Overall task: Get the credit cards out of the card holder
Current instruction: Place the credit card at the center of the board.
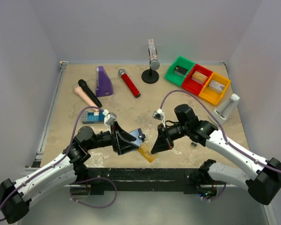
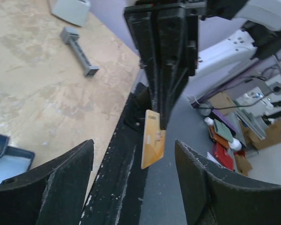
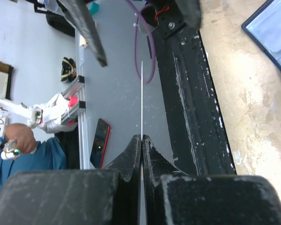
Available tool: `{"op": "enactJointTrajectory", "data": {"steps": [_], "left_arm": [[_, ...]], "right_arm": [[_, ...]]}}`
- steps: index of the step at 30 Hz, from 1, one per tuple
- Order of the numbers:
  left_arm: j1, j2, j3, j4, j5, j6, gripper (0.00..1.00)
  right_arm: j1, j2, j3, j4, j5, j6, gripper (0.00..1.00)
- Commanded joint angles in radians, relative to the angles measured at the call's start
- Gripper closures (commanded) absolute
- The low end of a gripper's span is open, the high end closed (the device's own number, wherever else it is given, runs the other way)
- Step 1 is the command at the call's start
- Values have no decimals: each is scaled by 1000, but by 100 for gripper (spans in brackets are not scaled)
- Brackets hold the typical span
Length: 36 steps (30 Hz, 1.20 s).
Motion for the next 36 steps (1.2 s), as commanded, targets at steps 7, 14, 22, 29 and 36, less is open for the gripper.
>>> {"op": "enactJointTrajectory", "data": {"steps": [7, 14, 22, 29, 36], "left_arm": [[6, 164, 7, 294, 264, -93, 37], [6, 188, 18, 266, 265, -84, 54], [6, 212, 15, 249, 280, -75, 60], [6, 238, 27, 240, 289, -63, 73], [6, 243, 27, 240, 286, -61, 100]], "right_arm": [[17, -22, 40, -48, -25, -52, 100], [17, -35, 37, -48, -15, -52, 100], [16, -32, 37, -52, -5, -55, 100], [16, -22, 43, -48, 3, -56, 100], [16, -37, 43, -49, 6, -49, 100]]}}
